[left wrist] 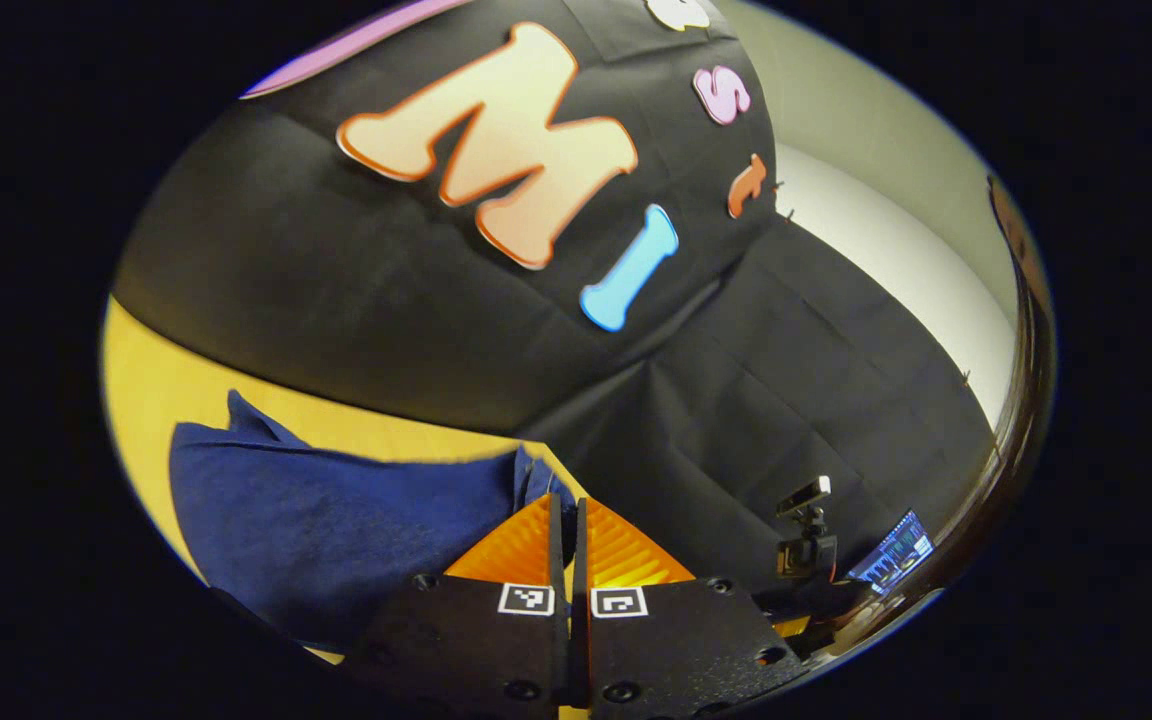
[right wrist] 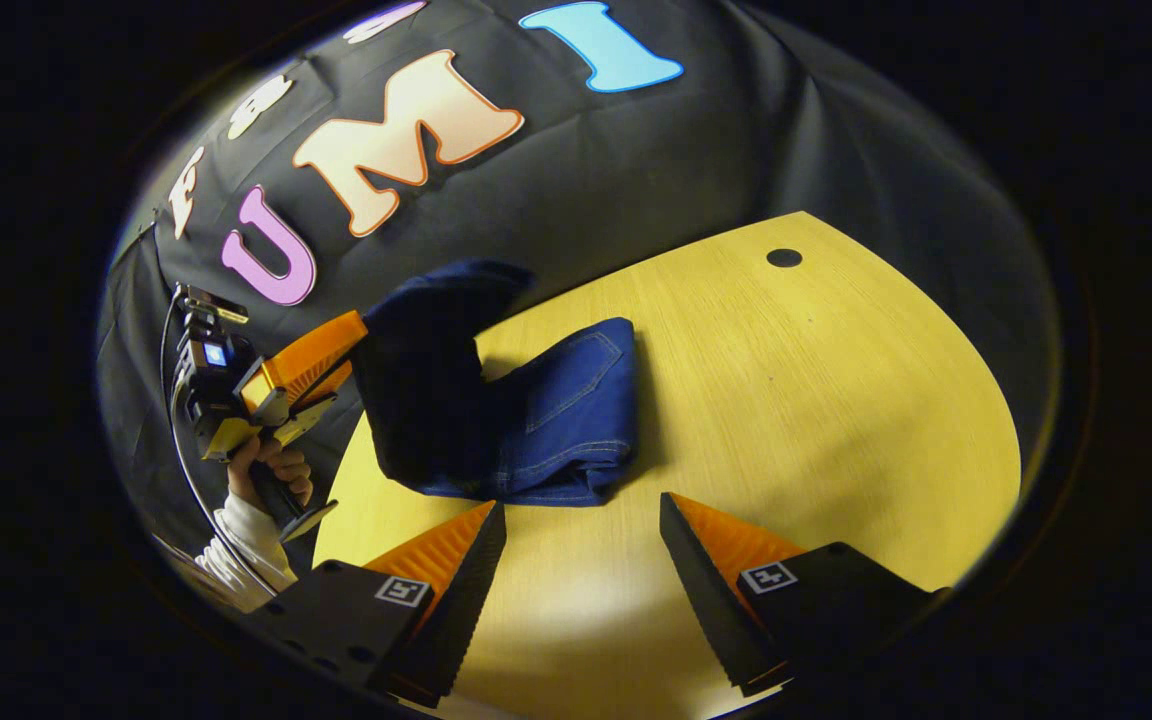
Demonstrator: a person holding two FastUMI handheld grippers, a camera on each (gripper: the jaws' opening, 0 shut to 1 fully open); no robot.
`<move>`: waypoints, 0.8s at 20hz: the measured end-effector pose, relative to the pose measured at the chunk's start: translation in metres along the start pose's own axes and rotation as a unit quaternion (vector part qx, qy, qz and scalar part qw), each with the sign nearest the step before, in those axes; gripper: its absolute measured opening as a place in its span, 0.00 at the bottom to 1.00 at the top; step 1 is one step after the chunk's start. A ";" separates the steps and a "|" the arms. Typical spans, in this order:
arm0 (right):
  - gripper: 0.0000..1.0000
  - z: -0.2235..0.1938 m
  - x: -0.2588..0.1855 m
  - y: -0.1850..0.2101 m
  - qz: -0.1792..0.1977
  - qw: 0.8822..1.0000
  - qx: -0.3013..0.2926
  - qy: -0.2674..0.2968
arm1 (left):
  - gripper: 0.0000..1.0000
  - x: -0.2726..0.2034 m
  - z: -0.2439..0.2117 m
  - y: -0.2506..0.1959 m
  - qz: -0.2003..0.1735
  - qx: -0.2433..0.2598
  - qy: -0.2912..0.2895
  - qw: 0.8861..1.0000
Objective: Grasp the waist and the cuffs of the jeans and fold them to make the two legs overlap; first hold the waist and fold one-third of the jeans toward the cuffs, then hold the cuffs and fold the remaining one-third in the same direction to finish folding.
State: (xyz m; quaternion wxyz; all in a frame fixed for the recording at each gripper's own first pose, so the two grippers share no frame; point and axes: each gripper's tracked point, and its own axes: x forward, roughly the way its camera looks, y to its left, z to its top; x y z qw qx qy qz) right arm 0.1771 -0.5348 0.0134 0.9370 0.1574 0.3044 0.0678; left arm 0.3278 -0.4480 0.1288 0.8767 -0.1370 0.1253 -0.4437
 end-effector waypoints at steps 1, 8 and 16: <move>0.97 0.001 -0.001 -0.004 0.000 1.000 0.003 -0.001 | 0.00 0.009 -0.016 -0.007 -0.003 -0.002 0.015 1.000; 0.97 0.005 -0.007 -0.026 -0.006 1.000 0.004 0.000 | 0.00 0.040 -0.110 0.004 0.036 -0.018 0.088 0.995; 0.89 0.010 -0.010 -0.014 0.015 1.000 0.004 -0.012 | 0.00 -0.037 -0.033 0.027 0.182 0.058 -0.024 0.981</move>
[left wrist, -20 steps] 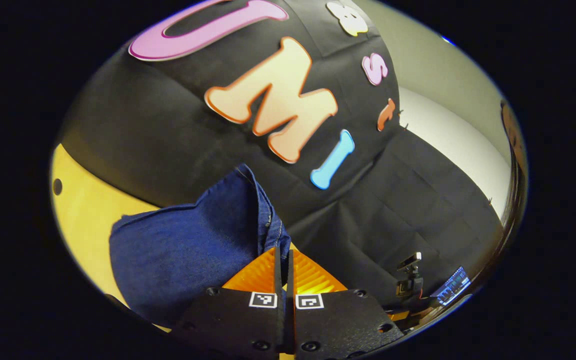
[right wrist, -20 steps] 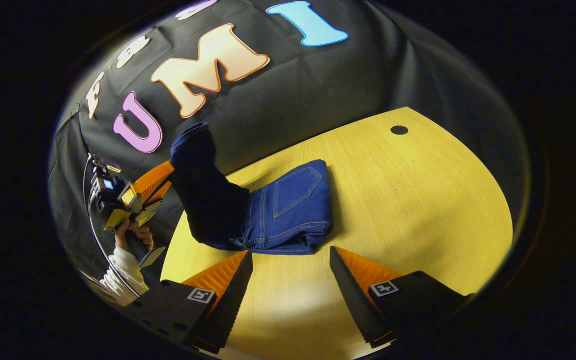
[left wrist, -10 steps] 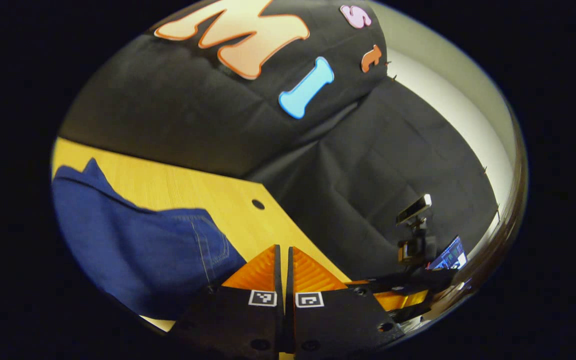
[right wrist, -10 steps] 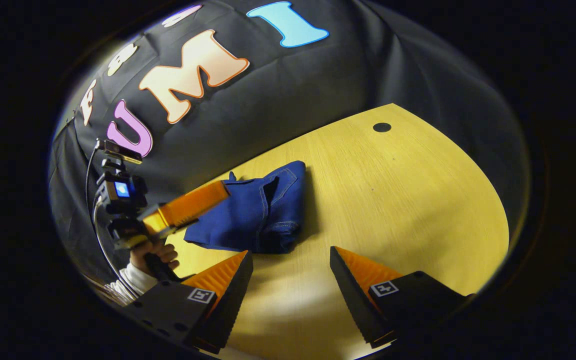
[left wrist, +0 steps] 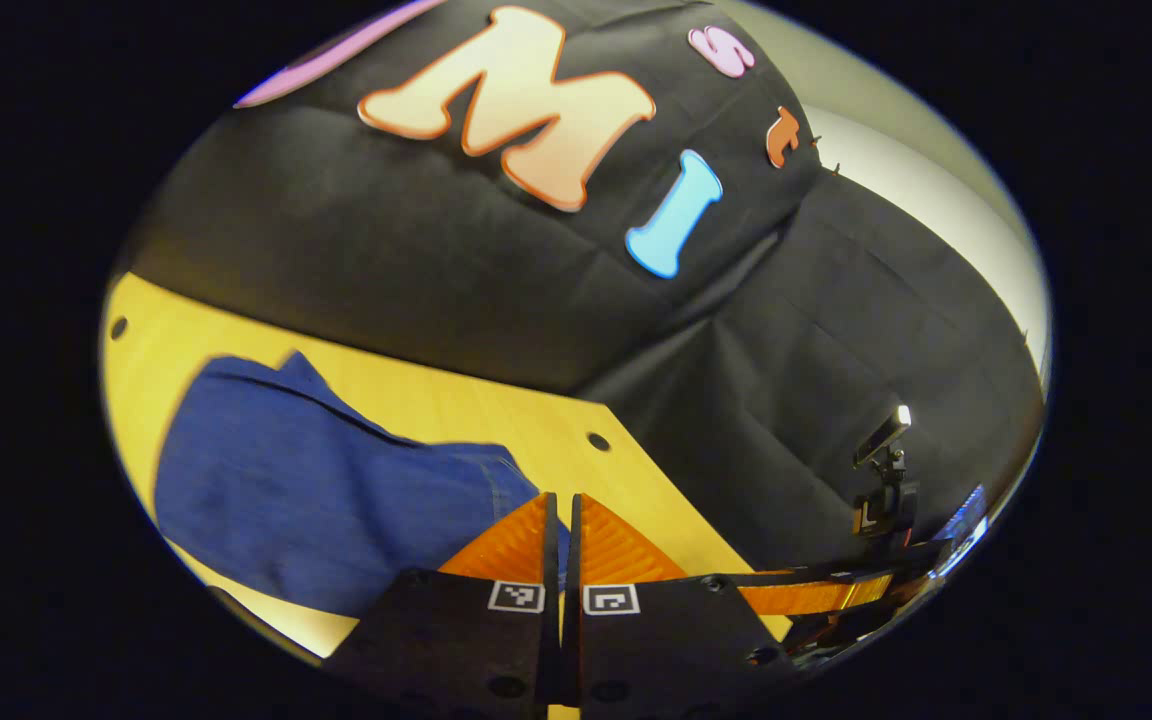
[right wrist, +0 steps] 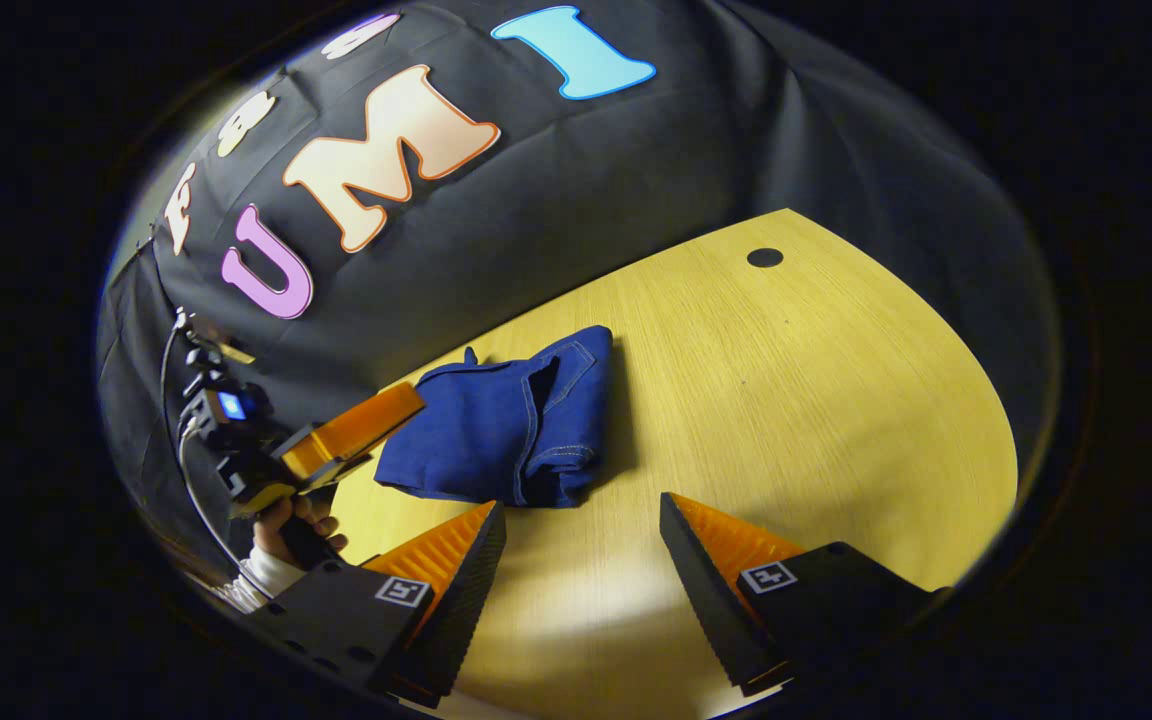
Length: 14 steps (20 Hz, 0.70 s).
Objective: Grasp the waist and the cuffs of the jeans and fold them to make the two legs overlap; first hold the waist and fold one-third of the jeans toward the cuffs, then hold the cuffs and fold the remaining one-third in the same direction to finish folding.
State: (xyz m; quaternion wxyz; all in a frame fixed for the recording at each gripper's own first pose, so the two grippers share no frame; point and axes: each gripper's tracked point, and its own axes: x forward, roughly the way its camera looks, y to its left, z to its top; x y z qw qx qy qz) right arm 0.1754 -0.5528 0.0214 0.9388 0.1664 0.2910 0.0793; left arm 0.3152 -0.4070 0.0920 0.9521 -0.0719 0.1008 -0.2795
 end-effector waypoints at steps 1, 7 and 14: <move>0.97 0.000 -0.001 0.005 0.002 1.000 -0.005 -0.002 | 0.04 -0.019 0.007 0.012 0.026 0.011 -0.011 1.000; 0.96 0.000 -0.007 0.039 0.020 0.999 -0.033 -0.021 | 0.97 -0.121 0.019 0.074 0.174 0.053 -0.041 0.982; 0.97 0.008 -0.026 0.055 0.011 0.997 -0.047 -0.057 | 0.96 -0.190 -0.008 0.122 0.259 0.022 -0.043 0.965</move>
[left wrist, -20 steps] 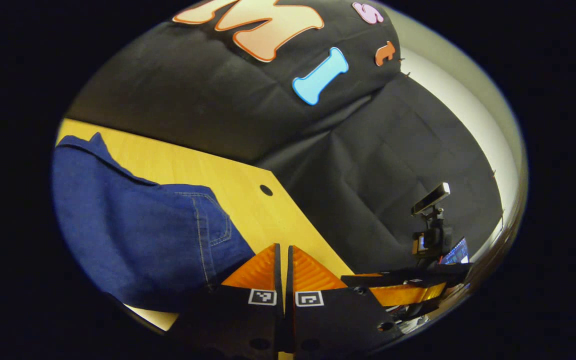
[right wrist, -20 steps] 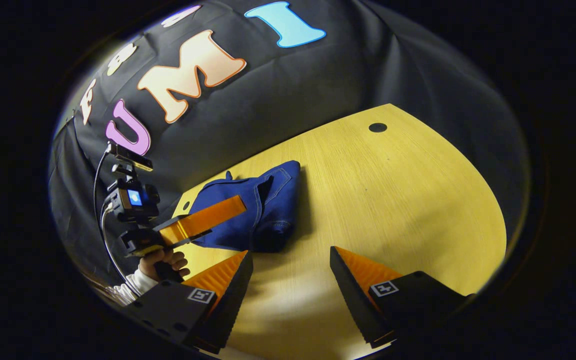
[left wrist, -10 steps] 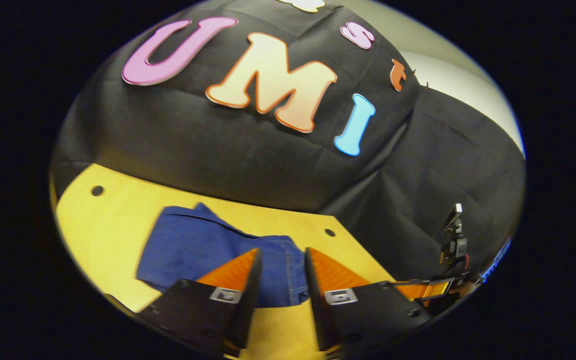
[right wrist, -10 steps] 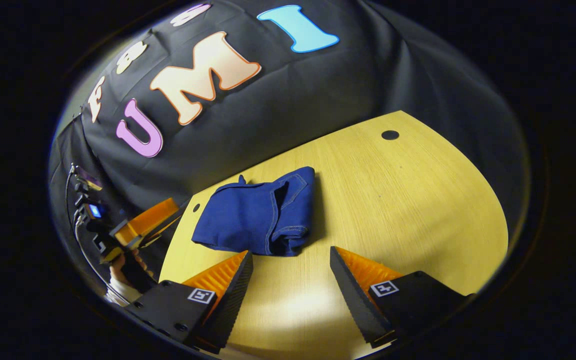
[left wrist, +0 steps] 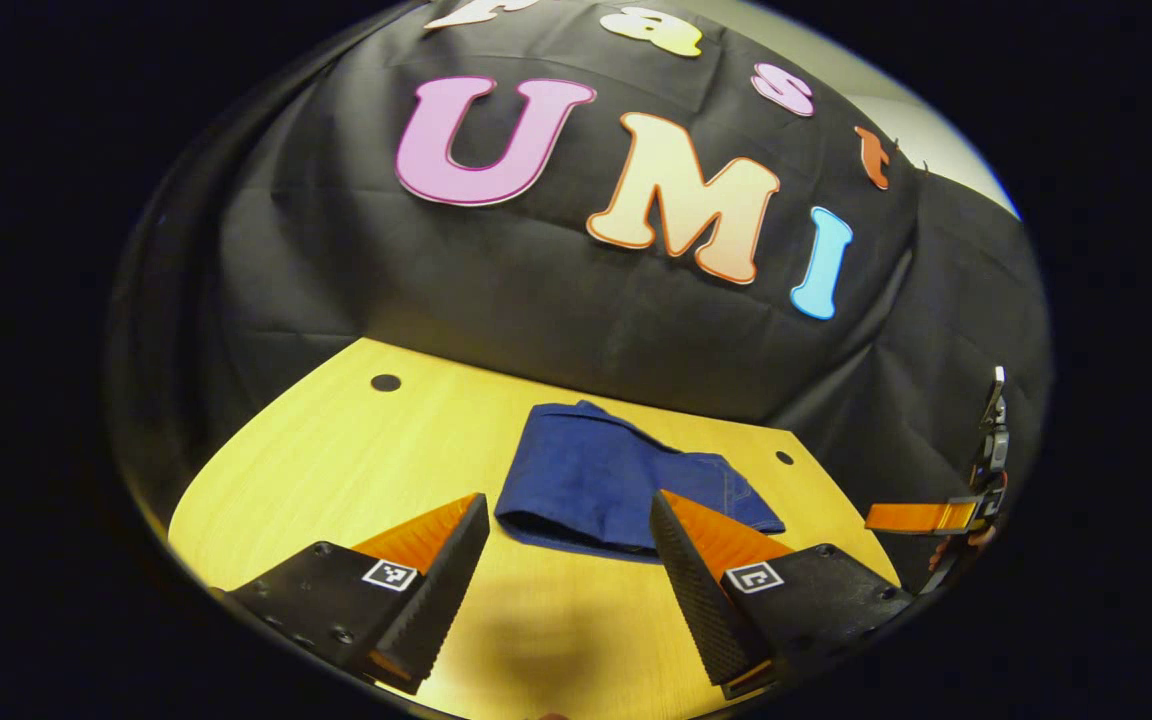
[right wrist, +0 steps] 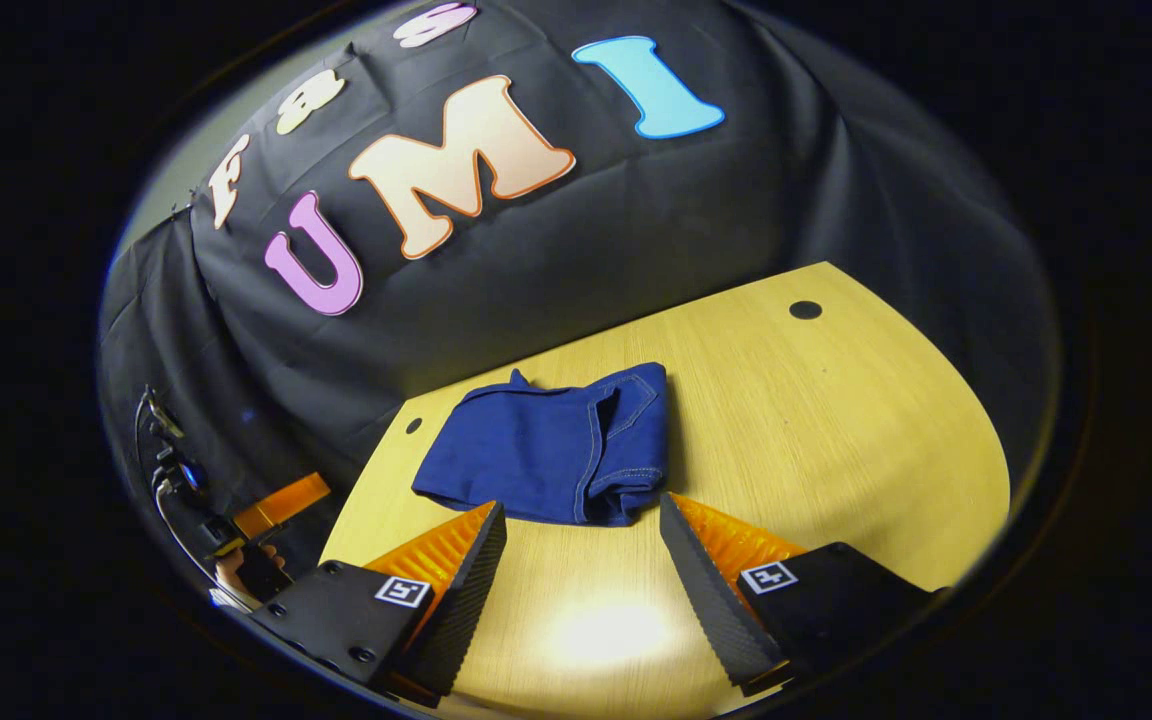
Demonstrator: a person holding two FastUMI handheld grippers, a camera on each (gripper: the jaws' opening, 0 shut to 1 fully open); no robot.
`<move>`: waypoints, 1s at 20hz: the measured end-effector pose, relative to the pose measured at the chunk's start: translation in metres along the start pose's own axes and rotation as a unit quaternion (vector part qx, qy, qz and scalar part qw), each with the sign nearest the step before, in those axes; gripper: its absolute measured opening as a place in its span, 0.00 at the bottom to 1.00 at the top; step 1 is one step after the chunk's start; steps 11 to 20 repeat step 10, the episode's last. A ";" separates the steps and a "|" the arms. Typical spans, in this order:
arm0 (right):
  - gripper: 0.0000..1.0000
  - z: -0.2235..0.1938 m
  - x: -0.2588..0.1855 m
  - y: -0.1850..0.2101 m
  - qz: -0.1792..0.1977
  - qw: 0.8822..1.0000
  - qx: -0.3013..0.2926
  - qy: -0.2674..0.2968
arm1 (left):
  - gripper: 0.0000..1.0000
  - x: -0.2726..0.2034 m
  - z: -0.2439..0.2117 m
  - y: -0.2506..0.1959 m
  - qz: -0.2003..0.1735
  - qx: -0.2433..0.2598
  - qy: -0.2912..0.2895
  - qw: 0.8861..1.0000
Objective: Grasp the waist and the cuffs of the jeans and fold them to make the two legs overlap; first hold the waist and fold one-third of the jeans toward the cuffs, then hold the cuffs and fold the remaining one-third in the same direction to finish folding.
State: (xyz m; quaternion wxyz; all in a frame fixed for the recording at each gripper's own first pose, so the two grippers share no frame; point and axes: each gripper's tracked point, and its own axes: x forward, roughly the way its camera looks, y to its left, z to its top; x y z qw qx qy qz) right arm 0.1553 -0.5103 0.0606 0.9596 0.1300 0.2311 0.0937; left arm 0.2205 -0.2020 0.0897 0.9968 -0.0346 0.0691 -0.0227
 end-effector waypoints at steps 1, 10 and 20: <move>0.97 -0.002 -0.003 0.000 -0.004 1.000 -0.002 0.000 | 0.95 -0.002 -0.005 0.007 0.008 -0.003 0.002 1.000; 0.97 -0.017 -0.024 0.009 -0.025 0.999 -0.021 -0.008 | 0.95 -0.012 -0.025 0.016 0.001 -0.001 0.030 1.000; 0.97 -0.017 -0.024 0.009 -0.025 0.999 -0.021 -0.008 | 0.95 -0.012 -0.025 0.016 0.001 -0.001 0.030 1.000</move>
